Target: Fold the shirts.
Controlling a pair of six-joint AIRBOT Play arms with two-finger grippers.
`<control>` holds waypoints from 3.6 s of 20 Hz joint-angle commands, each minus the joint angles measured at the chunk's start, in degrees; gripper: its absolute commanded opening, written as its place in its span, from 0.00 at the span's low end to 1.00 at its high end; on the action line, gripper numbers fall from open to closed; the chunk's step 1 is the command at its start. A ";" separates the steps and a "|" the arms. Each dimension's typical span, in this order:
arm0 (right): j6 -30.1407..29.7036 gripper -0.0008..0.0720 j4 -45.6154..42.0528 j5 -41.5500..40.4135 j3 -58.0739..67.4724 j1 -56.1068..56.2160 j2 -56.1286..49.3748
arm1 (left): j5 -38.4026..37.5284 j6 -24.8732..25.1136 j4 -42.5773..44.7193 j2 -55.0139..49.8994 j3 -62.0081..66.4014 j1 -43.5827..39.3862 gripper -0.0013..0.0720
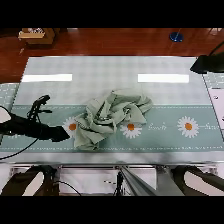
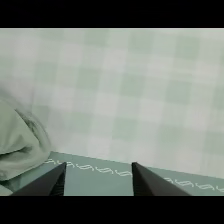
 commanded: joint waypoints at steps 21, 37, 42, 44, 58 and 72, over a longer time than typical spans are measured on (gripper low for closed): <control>-1.18 0.68 3.67 -2.84 -10.75 -3.72 0.09 | 16.63 6.97 -14.51 -28.22 -4.15 -7.41 0.05; -5.99 0.74 22.27 -0.96 -10.80 0.81 -23.21 | 14.27 7.04 -14.34 -19.82 -3.93 -7.43 0.05; -7.34 0.74 24.11 -4.48 -10.80 4.33 -27.19 | 14.32 7.06 -14.34 -19.82 -3.93 -7.43 0.05; -7.37 0.74 26.82 -4.50 -10.80 5.07 -28.74 | 14.29 7.04 -14.34 -19.82 -3.93 -7.43 0.05; -7.52 0.04 27.15 2.10 -3.78 3.04 -12.87 | 12.76 4.79 -14.19 -8.87 19.02 -0.96 0.05; -1.49 0.04 6.14 -11.54 20.65 -2.69 24.35 | 12.72 -0.17 -3.72 2.25 75.52 12.46 0.05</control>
